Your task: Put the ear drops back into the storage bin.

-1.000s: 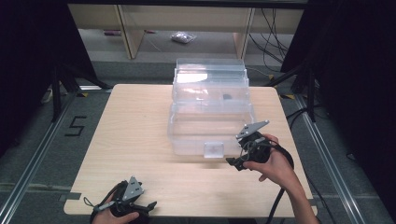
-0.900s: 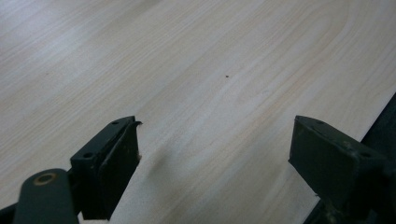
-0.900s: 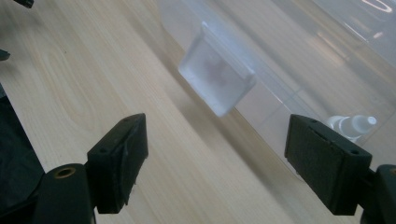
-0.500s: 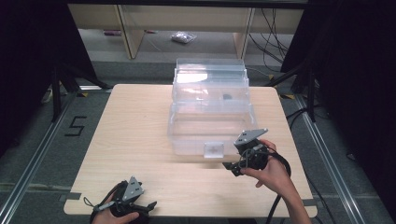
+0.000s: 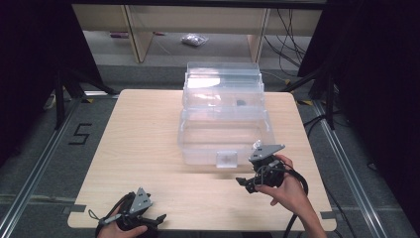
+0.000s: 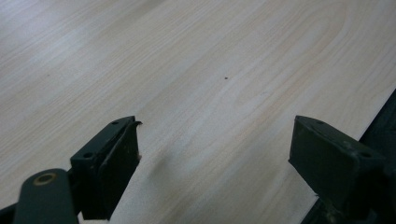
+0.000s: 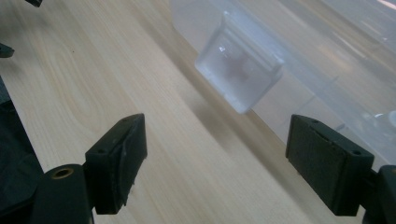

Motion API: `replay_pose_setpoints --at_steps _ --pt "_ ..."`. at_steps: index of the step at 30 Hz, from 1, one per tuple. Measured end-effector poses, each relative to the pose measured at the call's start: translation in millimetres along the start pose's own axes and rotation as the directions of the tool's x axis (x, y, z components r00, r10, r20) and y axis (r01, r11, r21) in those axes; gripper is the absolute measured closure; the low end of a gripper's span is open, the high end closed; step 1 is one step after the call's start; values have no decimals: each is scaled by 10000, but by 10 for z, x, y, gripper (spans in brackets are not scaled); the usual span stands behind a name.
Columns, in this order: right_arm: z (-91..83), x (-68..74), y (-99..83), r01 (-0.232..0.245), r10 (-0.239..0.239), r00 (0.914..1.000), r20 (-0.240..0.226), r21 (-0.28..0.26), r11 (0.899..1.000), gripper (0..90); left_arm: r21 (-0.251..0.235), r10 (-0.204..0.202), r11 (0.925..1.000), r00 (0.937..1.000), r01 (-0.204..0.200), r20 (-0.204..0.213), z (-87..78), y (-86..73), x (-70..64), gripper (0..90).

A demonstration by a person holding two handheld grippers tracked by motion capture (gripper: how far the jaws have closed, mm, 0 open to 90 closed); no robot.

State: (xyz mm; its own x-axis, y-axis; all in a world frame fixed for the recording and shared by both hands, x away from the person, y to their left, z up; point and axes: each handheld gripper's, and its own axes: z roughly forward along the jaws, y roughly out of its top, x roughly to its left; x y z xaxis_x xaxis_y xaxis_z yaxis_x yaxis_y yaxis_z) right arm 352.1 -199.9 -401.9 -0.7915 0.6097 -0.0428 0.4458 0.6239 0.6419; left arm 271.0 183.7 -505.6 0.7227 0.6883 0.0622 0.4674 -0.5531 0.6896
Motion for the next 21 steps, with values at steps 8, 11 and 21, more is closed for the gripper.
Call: replay_pose_setpoints --at_steps 8,11,21 --pt "119 63 -66 104 -106 9999 -137 -91 9999 213 263 449 9986 9990 -451 70 -25 7 21 153" --pt "160 73 -107 143 -142 9998 -108 61 9999 213 -36 120 9999 9999 -120 4 -6 3 0 153" --pt "218 61 -276 -341 340 9994 -27 -343 9988 208 229 454 9987 9990 -454 33 -25 9 14 153"
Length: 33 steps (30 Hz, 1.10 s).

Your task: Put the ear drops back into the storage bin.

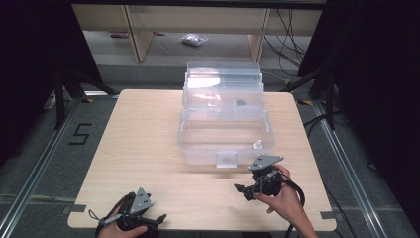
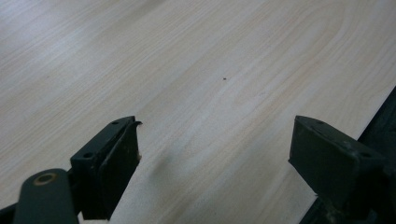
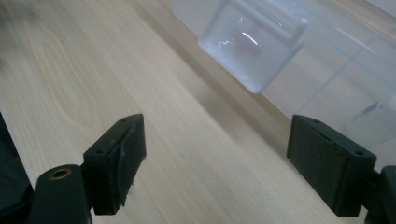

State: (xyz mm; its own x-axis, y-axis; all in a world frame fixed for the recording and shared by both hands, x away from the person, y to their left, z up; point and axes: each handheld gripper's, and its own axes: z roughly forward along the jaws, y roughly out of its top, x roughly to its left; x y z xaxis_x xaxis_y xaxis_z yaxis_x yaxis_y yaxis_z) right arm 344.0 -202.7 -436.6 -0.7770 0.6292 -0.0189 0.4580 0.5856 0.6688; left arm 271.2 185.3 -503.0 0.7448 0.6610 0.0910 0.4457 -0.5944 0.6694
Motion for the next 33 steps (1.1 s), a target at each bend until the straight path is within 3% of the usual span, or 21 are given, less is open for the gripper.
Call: replay_pose_setpoints --at_steps 3,11,12,13,17,18,21,22,24,25,26,28,29,30,33 --pt "6 17 -63 -236 239 9996 154 -172 9996 207 18 12 10000 10000 -12 17 -1 1 1 153" --pt "27 52 -154 -420 420 9991 -31 -65 9991 207 30 21 10000 10000 -21 19 -2 0 1 153" --pt "40 74 -169 -515 515 9987 -47 -103 9986 207 18 -120 9999 9999 120 38 2 -2 -5 153" --pt "34 75 -176 -453 452 9989 -91 -18 9990 207 20 31 10000 10000 -31 14 -2 1 3 153" --pt "81 112 -230 -523 522 9986 -21 -338 9981 207 39 15 10000 10000 -15 48 0 1 0 153" --pt "73 118 -236 -568 567 9983 -109 -113 9983 207 15 -24 10000 10000 24 13 -1 1 -1 154" --pt "103 146 -270 -544 534 9980 -323 -299 9981 208 22 -7 10000 10000 7 16 0 0 2 153" --pt "111 166 -282 -724 716 9971 -251 -329 9968 208 -310 -378 9988 9993 377 -23 22 -3 -21 153" --pt "103 161 -289 -501 495 9984 -260 -231 9985 208 -312 -386 9988 9992 384 -46 23 -3 -21 153" --pt "127 174 -308 -607 591 9976 -349 -466 9971 208 -95 -158 9998 9999 158 -18 13 -3 -12 153" --pt "115 191 -334 -684 673 9967 -456 -246 9974 206 -51 -115 9999 9999 115 -66 18 -3 -11 153" --pt "128 210 -350 -856 840 9955 -445 -358 9957 207 -175 -270 9995 9996 269 -42 21 -2 -19 154" --pt "119 203 -365 -583 568 9971 -500 -290 9979 206 66 29 10000 10000 -29 -14 2 1 -1 154" --pt "132 208 -392 -534 507 9975 -496 -533 9972 205 30 3 10000 10000 -3 -19 3 0 -3 153" --pt "93 224 -416 -821 800 9957 -468 -450 9956 205 15 13 10000 10000 -13 -16 -2 1 -1 154"
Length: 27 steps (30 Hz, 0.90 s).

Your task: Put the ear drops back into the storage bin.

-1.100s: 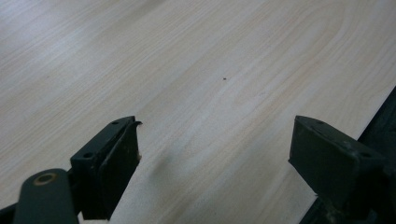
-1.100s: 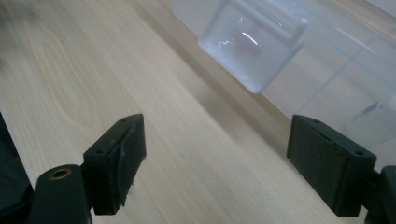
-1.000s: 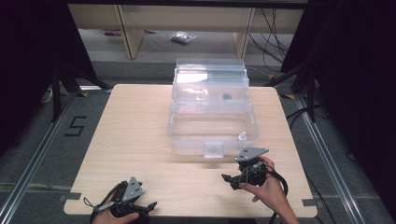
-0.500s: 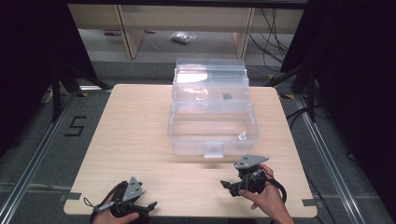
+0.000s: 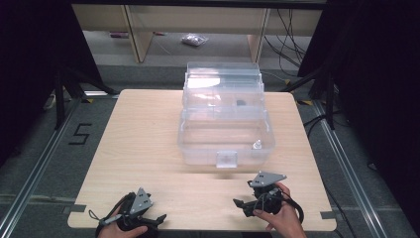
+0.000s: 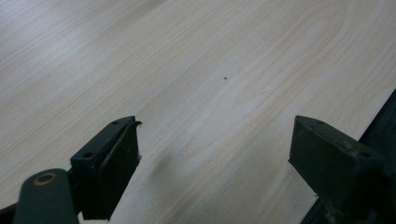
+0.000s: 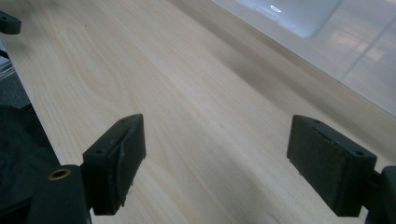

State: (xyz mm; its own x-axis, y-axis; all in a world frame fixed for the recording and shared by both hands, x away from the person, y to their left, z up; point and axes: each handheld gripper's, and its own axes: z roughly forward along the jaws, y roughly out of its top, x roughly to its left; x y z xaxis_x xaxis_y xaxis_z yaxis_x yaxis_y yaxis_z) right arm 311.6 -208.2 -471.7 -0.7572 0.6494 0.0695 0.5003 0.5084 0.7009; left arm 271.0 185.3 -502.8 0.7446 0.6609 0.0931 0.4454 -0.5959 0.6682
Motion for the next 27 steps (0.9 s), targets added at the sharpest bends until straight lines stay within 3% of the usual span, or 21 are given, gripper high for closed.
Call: replay_pose_setpoints --at_steps 5,6,7,8,10,13,15,16,19,20,22,27 --pt "0 27 -78 -271 272 9996 37 -206 9994 205 19 -8 10000 10000 8 15 2 2 0 153" --pt "-12 27 -91 -255 255 9997 -45 -46 9997 204 0 7 10000 10000 -7 5 0 3 0 153" --pt "-10 41 -113 -234 231 9996 -145 -200 9995 202 -200 -215 9996 9997 213 -63 14 1 -13 154" --pt "-16 60 -122 -434 433 9990 -64 -226 9988 202 -200 -215 9996 9997 213 -63 14 1 -13 153" --pt "-21 63 -131 -310 309 9995 -53 -349 9989 202 -321 -366 9988 9993 363 -86 22 0 -21 154" --pt "-35 73 -155 -289 289 9996 -11 -376 9989 198 26 18 10000 10000 -18 15 0 1 -1 153" --pt "-34 80 -178 -354 351 9993 -96 -369 9987 199 -11 -21 10000 10000 21 -10 0 1 0 153" --pt "-48 106 -190 -603 602 9982 -74 -278 9978 199 -10 -18 10000 10000 18 -21 -2 0 1 153" --pt "-62 94 -224 -562 563 9984 23 -437 9975 198 -25 -10 10000 10000 10 -23 -3 0 2 153" --pt "-62 94 -224 -562 563 9984 23 -437 9975 198 -265 -294 9992 9995 291 -94 17 -2 -16 153" --pt "-72 100 -258 -724 724 9974 -31 -383 9966 191 -251 -288 9993 9996 287 -63 19 -2 -18 153" --pt "-77 117 -290 -626 626 9980 10 -261 9977 184 -327 -398 9987 9992 395 -66 23 -3 -21 153"
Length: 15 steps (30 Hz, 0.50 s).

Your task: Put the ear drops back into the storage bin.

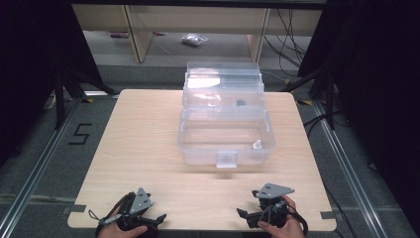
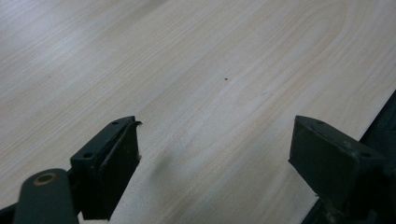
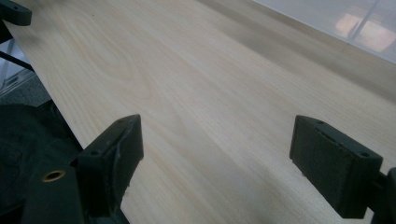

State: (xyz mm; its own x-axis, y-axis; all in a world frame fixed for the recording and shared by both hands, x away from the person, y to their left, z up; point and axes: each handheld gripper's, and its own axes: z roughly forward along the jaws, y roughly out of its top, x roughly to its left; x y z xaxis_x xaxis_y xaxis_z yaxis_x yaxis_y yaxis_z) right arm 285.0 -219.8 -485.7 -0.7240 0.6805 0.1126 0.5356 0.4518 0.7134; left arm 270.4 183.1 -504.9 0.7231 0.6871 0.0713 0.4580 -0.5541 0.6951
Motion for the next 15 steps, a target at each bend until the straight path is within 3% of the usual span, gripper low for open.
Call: replay_pose_setpoints --at_steps 6,15 --pt "-28 8 -42 5 -5 10000 74 -10 10000 168 88 125 9999 9999 -125 17 -6 2 6 153" --pt "-63 14 -83 -127 122 9997 227 214 9997 168 -2 -26 10000 10000 26 34 2 0 2 150"
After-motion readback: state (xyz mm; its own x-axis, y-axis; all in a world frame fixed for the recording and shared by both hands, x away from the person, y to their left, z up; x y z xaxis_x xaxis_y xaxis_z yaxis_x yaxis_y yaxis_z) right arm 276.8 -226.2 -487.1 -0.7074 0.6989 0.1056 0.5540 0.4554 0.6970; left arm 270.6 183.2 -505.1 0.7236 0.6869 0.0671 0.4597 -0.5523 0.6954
